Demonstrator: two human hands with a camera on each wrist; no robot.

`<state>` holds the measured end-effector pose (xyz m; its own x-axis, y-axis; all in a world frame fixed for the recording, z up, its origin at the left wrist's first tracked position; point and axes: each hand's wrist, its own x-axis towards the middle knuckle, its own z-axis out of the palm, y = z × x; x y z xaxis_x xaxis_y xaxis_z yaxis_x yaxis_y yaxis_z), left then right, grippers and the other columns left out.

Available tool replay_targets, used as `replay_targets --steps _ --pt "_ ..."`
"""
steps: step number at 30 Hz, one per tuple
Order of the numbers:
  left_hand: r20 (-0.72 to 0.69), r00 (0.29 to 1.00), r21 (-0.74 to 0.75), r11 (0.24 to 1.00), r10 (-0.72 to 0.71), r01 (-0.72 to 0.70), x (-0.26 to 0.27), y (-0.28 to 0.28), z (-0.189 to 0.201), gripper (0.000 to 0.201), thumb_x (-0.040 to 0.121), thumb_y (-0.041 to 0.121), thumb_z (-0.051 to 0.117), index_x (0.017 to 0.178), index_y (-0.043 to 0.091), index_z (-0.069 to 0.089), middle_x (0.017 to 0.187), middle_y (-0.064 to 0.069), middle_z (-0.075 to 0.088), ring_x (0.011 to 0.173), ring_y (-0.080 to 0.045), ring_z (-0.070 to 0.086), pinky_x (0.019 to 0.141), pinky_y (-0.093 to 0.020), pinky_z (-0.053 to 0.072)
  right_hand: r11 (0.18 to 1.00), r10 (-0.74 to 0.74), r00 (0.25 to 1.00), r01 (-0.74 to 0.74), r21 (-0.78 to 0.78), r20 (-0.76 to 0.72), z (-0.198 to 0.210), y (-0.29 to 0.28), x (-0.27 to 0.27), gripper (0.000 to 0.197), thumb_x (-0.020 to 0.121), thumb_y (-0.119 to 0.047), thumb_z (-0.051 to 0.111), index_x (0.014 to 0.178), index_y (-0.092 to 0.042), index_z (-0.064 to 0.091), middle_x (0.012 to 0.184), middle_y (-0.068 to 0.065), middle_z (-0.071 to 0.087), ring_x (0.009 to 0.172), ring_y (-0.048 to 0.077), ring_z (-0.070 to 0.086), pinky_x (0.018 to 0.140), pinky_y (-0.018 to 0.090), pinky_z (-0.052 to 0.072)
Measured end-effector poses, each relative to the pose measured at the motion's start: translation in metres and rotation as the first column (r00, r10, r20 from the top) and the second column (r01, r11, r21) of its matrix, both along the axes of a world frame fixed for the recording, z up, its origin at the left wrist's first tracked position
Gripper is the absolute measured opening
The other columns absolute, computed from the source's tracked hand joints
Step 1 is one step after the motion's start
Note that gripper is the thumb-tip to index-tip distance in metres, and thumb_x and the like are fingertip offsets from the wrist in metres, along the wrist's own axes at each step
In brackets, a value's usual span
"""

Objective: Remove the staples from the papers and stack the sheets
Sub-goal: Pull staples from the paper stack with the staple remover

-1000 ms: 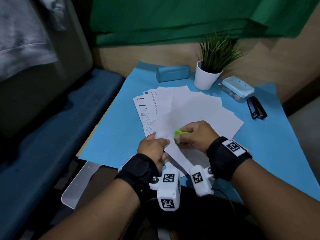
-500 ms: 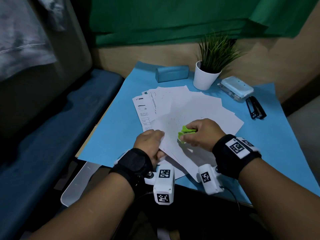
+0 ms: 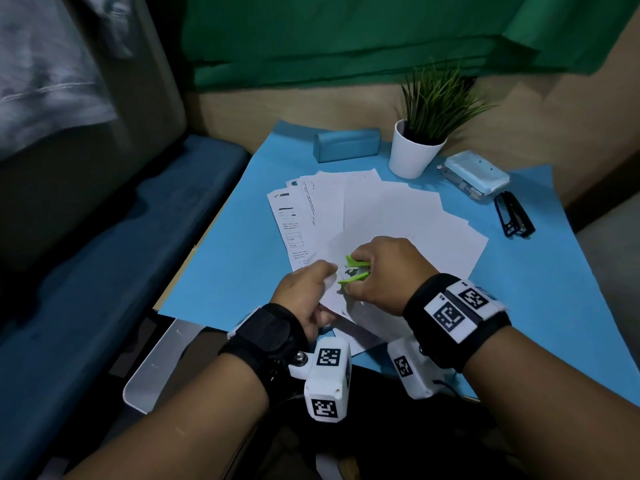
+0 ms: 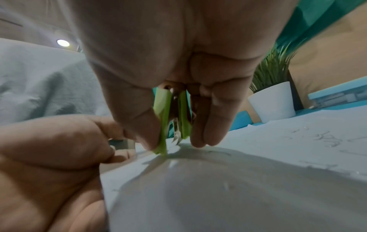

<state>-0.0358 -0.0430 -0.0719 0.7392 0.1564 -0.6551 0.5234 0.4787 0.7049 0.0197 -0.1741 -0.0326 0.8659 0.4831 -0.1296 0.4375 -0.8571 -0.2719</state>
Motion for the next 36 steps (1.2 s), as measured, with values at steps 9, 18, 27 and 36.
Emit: replay_targets --steps 9,18,27,36 --pt "0.02 0.999 0.034 0.998 0.044 -0.045 -0.006 0.001 -0.009 0.01 0.094 0.004 0.057 0.099 0.001 0.066 0.064 -0.015 0.062 0.048 -0.023 0.05 0.043 -0.024 0.04 0.999 0.043 0.998 -0.043 0.005 -0.039 0.003 0.0 -0.006 0.029 0.074 -0.043 0.074 0.086 -0.018 0.066 0.085 0.0 0.057 0.082 0.018 0.051 0.068 0.026 0.037" --pt "0.03 0.997 -0.021 0.997 0.077 -0.077 -0.031 -0.009 -0.022 0.018 0.091 -0.005 0.052 0.102 -0.002 0.066 0.081 -0.02 0.069 0.067 -0.029 0.061 0.061 -0.035 0.052 0.996 0.073 0.994 -0.076 -0.039 -0.077 0.001 -0.008 -0.017 0.03 0.072 -0.041 0.072 0.066 -0.024 0.049 0.075 -0.005 0.045 0.075 0.019 0.046 0.066 0.028 0.036" --pt "0.042 0.997 0.017 0.998 -0.062 0.062 -0.027 -0.016 -0.016 0.03 0.082 -0.018 0.05 0.102 -0.004 0.068 0.093 -0.031 0.07 0.083 -0.039 0.058 0.079 -0.046 0.047 0.999 0.005 0.998 -0.009 -0.053 -0.063 -0.01 -0.027 -0.023 0.031 0.073 -0.039 0.072 0.099 -0.023 0.067 0.095 0.0 0.053 0.094 0.02 0.055 0.075 0.024 0.037" --pt "0.037 0.998 -0.001 0.999 -0.043 0.043 -0.017 -0.017 -0.016 0.028 0.072 -0.015 0.053 0.094 -0.006 0.067 0.088 -0.026 0.06 0.083 -0.038 0.052 0.078 -0.05 0.048 0.678 -0.055 0.642 0.586 0.443 -0.764 -0.005 -0.031 -0.016 0.026 0.084 -0.008 0.07 0.099 0.013 0.062 0.082 0.023 0.062 0.072 0.028 0.062 0.063 0.032 0.054"
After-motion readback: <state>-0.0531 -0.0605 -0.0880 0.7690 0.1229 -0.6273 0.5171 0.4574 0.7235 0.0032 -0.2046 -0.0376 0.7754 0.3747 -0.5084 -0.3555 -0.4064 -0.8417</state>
